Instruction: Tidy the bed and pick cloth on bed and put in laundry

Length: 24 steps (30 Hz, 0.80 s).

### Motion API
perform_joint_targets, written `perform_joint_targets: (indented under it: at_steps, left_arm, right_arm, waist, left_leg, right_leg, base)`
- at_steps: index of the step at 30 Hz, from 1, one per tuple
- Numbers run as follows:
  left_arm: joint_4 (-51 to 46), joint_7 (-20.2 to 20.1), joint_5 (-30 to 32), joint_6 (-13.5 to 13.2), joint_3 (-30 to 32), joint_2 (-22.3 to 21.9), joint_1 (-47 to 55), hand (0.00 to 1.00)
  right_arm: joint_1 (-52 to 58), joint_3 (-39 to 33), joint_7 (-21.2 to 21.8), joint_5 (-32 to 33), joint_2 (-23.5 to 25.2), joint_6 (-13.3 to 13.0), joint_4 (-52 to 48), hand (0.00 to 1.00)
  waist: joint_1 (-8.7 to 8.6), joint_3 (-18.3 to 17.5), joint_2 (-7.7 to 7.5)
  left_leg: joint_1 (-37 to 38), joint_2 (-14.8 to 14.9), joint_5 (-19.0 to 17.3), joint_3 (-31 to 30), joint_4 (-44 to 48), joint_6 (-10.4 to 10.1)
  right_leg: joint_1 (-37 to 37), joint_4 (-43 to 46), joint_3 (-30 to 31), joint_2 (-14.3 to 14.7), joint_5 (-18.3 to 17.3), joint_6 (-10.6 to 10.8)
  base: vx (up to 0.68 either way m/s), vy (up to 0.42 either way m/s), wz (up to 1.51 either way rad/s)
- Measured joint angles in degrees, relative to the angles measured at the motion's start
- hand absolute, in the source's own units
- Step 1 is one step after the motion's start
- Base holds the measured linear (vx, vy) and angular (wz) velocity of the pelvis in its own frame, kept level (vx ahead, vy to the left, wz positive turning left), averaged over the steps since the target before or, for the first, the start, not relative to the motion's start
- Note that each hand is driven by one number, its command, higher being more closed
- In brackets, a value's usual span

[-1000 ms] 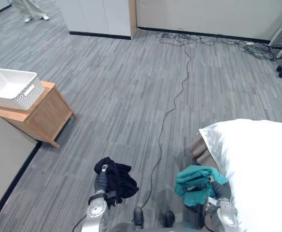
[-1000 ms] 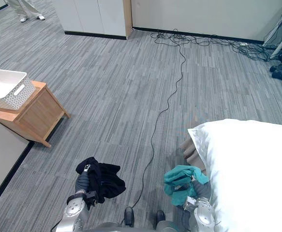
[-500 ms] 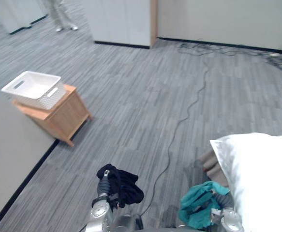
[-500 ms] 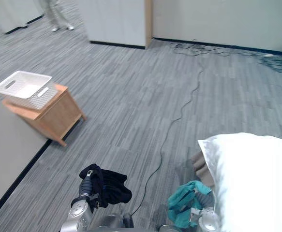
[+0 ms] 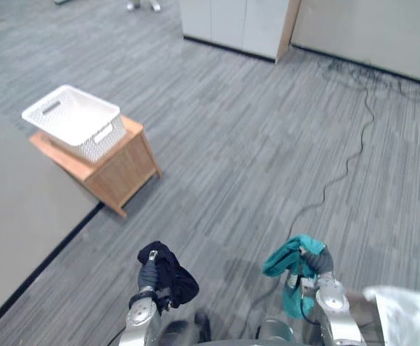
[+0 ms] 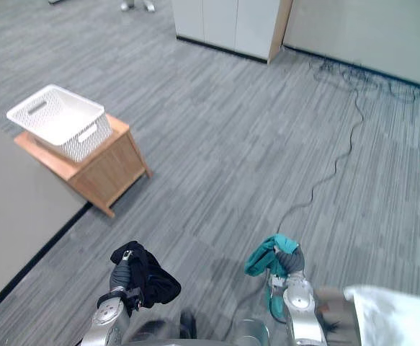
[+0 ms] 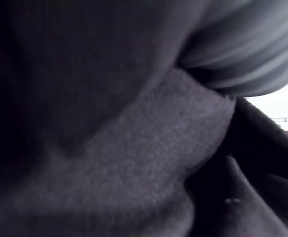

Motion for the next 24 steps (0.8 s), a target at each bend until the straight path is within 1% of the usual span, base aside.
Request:
perform_joint_targets:
  at_steps: [1,2,3,4,5,6,7,8,9,10,11,12,13,14,15,16,17,18,19,20,21,22,23,24]
  left_arm:
    - [0.3,0.0,0.0,-0.1,-0.8,0.4,-2.1,1.0]
    - [0.4,-0.1,0.1,-0.1,-1.3,0.5,-3.1,1.0]
    - [0.8,-0.2,0.1,-0.1,-2.0,0.6,-5.2,1.0]
    - [1.5,-0.1,0.8,-0.2,-2.5,0.4,-6.4,1.0]
    - [1.9,-0.1,1.1,-0.2,-2.8,0.5,-6.7,1.0]
    - [2.5,-0.1,1.4,-0.2,-3.3,0.6,-6.0,1.0]
    - [3.6,0.0,1.7,-0.2,-3.0,-0.3,-4.6,1.0]
    - [3.7,0.0,1.7,-0.2,-2.9,-0.9,-3.4,1.0]
    - [3.7,0.0,1.7,-0.2,-3.0,-1.4,-2.9,1.0]
    - [3.7,0.0,1.7,-0.3,-2.5,-2.6,-2.0,1.0]
    - [3.8,0.0,1.5,-0.3,-1.0,-3.7,-1.4,1.0]
    - [4.1,0.0,0.5,-0.3,-0.6,-4.1,-1.1,1.0]
    - [4.0,0.0,-0.7,-0.3,-0.6,-4.2,-1.2,1.0]
    - [3.9,0.0,-0.9,-0.8,-0.4,-4.1,-0.7,1.0]
    - [3.7,0.0,-1.3,-1.0,0.1,-4.2,0.0,1.0]
    - [3.0,0.0,-1.7,-1.0,0.9,-4.7,0.2,1.0]
    - [2.8,0.0,-1.7,-1.0,1.5,-4.7,0.3,1.0]
    - [2.6,0.0,-1.7,-1.0,1.7,-4.8,0.4,1.0]
    - [2.3,0.0,-1.7,-1.0,1.9,-4.8,0.6,1.0]
    - [1.7,0.0,-1.7,-1.0,1.9,-4.8,1.1,1.0]
    - [1.5,-0.1,-1.7,-1.0,1.9,-4.9,1.2,1.0]
    - [1.1,0.0,-1.6,-0.9,1.9,-4.9,1.2,1.0]
    - [0.9,0.0,-1.6,-0.9,1.9,-4.9,1.3,1.0]
    - [0.1,0.0,-1.6,-1.0,1.9,-5.1,1.8,1.0]
  right_arm:
    - [0.2,-0.1,0.0,0.0,0.3,0.0,-0.4,1.0]
    - [0.2,-0.2,0.0,0.1,0.3,0.0,-0.6,1.0]
    - [0.5,-0.4,-0.1,0.1,0.9,0.0,-0.9,1.0]
    - [0.7,-0.6,-0.1,0.1,1.6,0.1,-1.4,1.0]
    - [0.9,-0.5,-0.1,0.1,2.0,0.1,-2.0,1.0]
    - [1.8,0.2,0.0,0.0,2.3,0.1,-3.4,1.0]
    - [2.0,0.6,0.1,0.0,1.4,0.2,-3.1,1.0]
    - [1.4,0.7,0.1,0.0,1.0,0.2,-3.0,1.0]
    - [1.0,0.7,0.1,0.0,0.6,0.2,-3.0,1.0]
    - [-0.3,1.7,0.1,0.0,-0.5,0.2,-2.8,1.0]
    - [-1.5,3.4,0.2,0.0,-1.1,0.2,-2.7,1.0]
    - [-2.1,4.5,0.2,0.2,-1.2,0.1,-2.7,1.0]
    - [-2.7,5.3,0.0,0.6,-1.5,0.1,-2.7,1.0]
    - [-3.5,5.8,0.1,0.7,-1.5,0.0,-2.7,1.0]
    - [-4.5,6.5,0.1,0.8,-1.7,-0.3,-2.8,1.0]
    - [-5.6,7.2,0.3,1.0,-2.1,-0.4,-2.8,1.0]
    - [-6.3,7.6,1.0,1.1,-2.7,-0.4,-2.8,1.0]
    - [-6.4,7.8,1.6,1.1,-3.4,-0.3,-2.7,1.0]
    - [-6.4,7.8,2.2,1.1,-3.9,-0.3,-2.7,1.0]
    - [-6.5,7.8,2.4,1.0,-4.4,-0.2,-2.6,1.0]
    - [-6.6,7.8,2.4,1.0,-4.7,-0.2,-2.6,1.0]
    - [-6.7,7.6,2.2,0.4,-5.8,-0.2,-2.6,1.0]
    - [-6.7,7.3,2.2,0.3,-6.0,-0.2,-2.6,1.0]
    - [-6.5,7.0,2.1,-0.1,-6.0,-0.2,-2.6,1.0]
  waist:
    - [-0.84,0.4,0.6]
    - [-1.39,0.3,0.43]
    - [-1.66,0.7,1.21]
    - [-1.62,0.5,0.44]
    - [-1.68,0.6,0.32]
    - [-1.75,0.4,-0.36]
    - [-1.54,-0.1,1.59]
    - [-1.39,-0.7,3.15]
    - [-1.17,-0.9,4.69]
    - [-0.76,-0.8,6.85]
    - [-0.31,0.0,7.45]
    - [0.54,1.2,8.48]
    - [2.03,2.5,7.69]
    - [2.59,2.7,6.76]
    - [3.4,2.9,5.36]
    - [3.89,2.8,5.17]
    - [4.4,2.8,5.01]
    - [5.21,2.8,4.92]
    - [5.17,2.8,5.02]
    - [5.13,2.7,4.99]
    - [5.11,2.6,4.96]
    - [5.1,2.0,4.87]
    - [5.05,1.7,4.96]
    - [5.23,0.2,4.98]
  left_leg:
    - [0.8,1.1,-0.3,-1.7,-0.5,-0.6]
    - [1.3,2.1,-0.9,-2.5,-0.7,-1.6]
    - [2.9,3.7,-2.6,-4.1,-0.9,-4.2]
    - [5.6,4.6,-4.2,-4.7,-1.4,-6.3]
    - [7.3,5.0,-5.1,-5.5,-1.6,-7.2]
    - [11.6,5.6,-7.0,-6.5,-1.6,-9.3]
    - [14.4,8.3,-7.6,-7.1,0.8,-9.5]
    - [13.0,10.7,-7.2,-7.4,6.1,-9.1]
    - [11.3,12.4,-6.0,-7.4,11.1,-8.5]
    - [6.5,15.7,-0.5,-7.4,22.0,-7.3]
    - [0.0,19.4,11.2,-7.3,35.3,-6.6]
    - [-3.5,22.0,11.1,-7.1,45.8,-6.0]
    - [-8.2,22.5,7.3,-6.8,57.3,-4.5]
    - [-11.4,21.1,5.2,-5.8,60.7,-4.7]
    - [-15.2,19.2,2.9,-3.2,60.7,-5.2]
    - [-19.0,17.5,0.6,-0.7,58.6,-6.3]
    - [-22.1,15.7,-1.1,2.2,53.8,-7.1]
    - [-24.2,14.3,-2.2,6.1,46.3,-6.7]
    - [-25.2,12.9,-2.2,10.4,38.8,-6.7]
    - [-25.2,11.6,-2.1,16.1,31.1,-6.7]
    - [-25.2,10.8,-1.8,19.9,26.8,-6.6]
    - [-24.2,8.4,-0.8,31.2,17.0,-4.4]
    - [-23.7,7.4,0.0,34.8,14.8,-2.2]
    - [-23.0,5.3,1.4,39.5,10.9,4.4]
  right_leg:
    - [-3.8,-9.8,-0.5,0.5,1.2,-0.3]
    - [-5.1,-16.7,-0.2,1.2,3.4,-0.7]
    - [-7.2,-31.5,1.8,1.7,10.0,-0.5]
    - [-8.7,-38.8,4.7,1.2,13.7,0.4]
    - [-9.4,-40.2,6.0,0.9,14.5,1.0]
    - [-9.3,-39.8,7.6,-0.5,14.1,0.8]
    - [-9.4,-33.4,7.0,1.1,22.8,1.7]
    - [-9.3,-30.6,6.1,2.5,24.6,1.2]
    - [-9.0,-29.0,5.1,3.8,24.4,0.2]
    - [-7.4,-27.8,3.5,6.6,21.1,-2.1]
    - [-3.3,-29.5,3.2,9.0,19.1,-3.9]
    - [1.6,-32.1,2.4,11.1,18.2,-5.2]
    - [8.5,-35.6,2.4,13.1,17.2,-6.8]
    - [12.0,-37.7,2.7,13.3,16.1,-7.6]
    - [14.7,-39.8,3.6,13.4,14.7,-8.5]
    - [17.2,-41.7,4.0,13.5,13.9,-8.4]
    - [18.9,-43.4,3.9,13.6,13.3,-7.7]
    - [20.9,-45.0,3.4,13.7,12.3,-7.5]
    - [23.2,-46.5,2.0,13.6,11.5,-7.1]
    - [25.6,-48.0,0.2,13.6,10.5,-6.6]
    - [26.9,-48.9,-0.8,13.4,10.1,-6.3]
    - [30.3,-50.5,-4.2,13.5,8.7,-4.0]
    - [31.5,-50.4,-5.3,13.9,7.9,-2.9]
    - [33.2,-47.7,-7.8,14.9,5.0,-0.8]
  base:
    - [0.67,-0.198,0.92]
    - [0.67,-0.275,1.06]
    - [0.86,-0.428,0.93]
    - [0.89,-0.459,0.9]
    - [0.94,-0.525,0.8]
    - [0.81,-0.465,0.64]
    - [0.82,-0.471,0.52]
    - [0.8,-0.488,0.18]
    - [0.6,-0.426,0.02]
    - [0.73,-0.557,-0.14]
    - [0.72,-0.496,-0.22]
    - [0.83,-0.551,-0.32]
    - [0.78,-0.472,-0.28]
    - [0.6,-0.386,-0.32]
    - [0.58,-0.321,-0.23]
    - [0.57,-0.266,-0.18]
    - [0.7,-0.268,-0.05]
    - [0.6,-0.182,0.25]
    - [0.65,-0.137,0.49]
    - [0.54,-0.091,0.6]
    - [0.68,-0.11,0.87]
    - [0.67,-0.093,0.85]
    - [0.67,-0.08,1.17]
    - [0.83,-0.066,1.1]
